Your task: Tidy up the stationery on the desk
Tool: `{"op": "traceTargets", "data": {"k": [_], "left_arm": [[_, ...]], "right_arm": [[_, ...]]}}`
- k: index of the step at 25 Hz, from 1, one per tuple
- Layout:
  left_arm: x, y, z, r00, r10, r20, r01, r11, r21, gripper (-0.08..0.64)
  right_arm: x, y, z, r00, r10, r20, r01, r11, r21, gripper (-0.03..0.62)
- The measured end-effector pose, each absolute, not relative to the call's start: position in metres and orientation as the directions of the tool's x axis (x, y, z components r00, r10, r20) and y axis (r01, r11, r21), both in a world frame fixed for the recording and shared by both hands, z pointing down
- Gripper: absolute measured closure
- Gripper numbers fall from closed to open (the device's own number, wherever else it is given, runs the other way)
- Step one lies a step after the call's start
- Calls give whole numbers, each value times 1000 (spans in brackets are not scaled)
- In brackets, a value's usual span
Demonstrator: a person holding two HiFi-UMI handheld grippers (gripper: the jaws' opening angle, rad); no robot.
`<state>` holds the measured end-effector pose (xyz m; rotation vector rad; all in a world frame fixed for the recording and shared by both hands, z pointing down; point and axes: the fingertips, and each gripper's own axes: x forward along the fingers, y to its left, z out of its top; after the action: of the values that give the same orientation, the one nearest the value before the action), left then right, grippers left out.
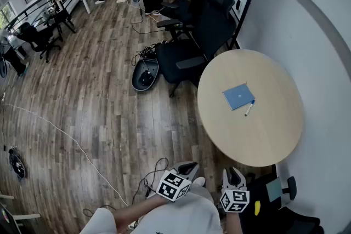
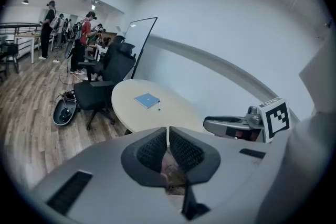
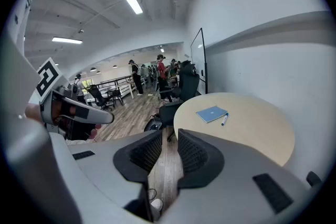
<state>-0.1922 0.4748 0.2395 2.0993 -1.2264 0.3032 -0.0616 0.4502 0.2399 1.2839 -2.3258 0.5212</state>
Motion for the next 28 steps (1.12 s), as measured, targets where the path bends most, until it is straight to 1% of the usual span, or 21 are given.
{"op": "traceTargets", "data": {"k": [3,7,9,10,14,18,22,28], "left_arm": [[-174,477,244,516,-683,517,-847,-314,430,529],[-127,480,239,523,-675,520,-845,-332,419,529],[-106,481,238,525,-671,523,-846,-344,408,529],[-95,481,240,526,-668,526,-846,-349,404,529],[-56,480,252,516,-659,547,-854,-353,381,529],[-24,474,242,507,-671,541,-861,-365,353,529],[-2,455,242,495,-683,537,-868,-358,345,529],[39,433,238,507,-650,566,-862,-376,340,529]], "right_arm": [[-51,459,239,-508,-681,528,-843,519,-141,476],[-9,468,245,-500,-680,537,-852,496,-166,476],[12,469,249,-499,-691,522,-860,468,-203,479],[22,469,250,-501,-698,512,-862,455,-225,494],[62,468,253,-509,-725,464,-861,423,-283,495],[92,468,241,-511,-743,433,-859,421,-291,495],[113,453,246,-511,-745,429,-859,419,-294,495],[151,426,241,-495,-748,442,-866,379,-328,495]]}}
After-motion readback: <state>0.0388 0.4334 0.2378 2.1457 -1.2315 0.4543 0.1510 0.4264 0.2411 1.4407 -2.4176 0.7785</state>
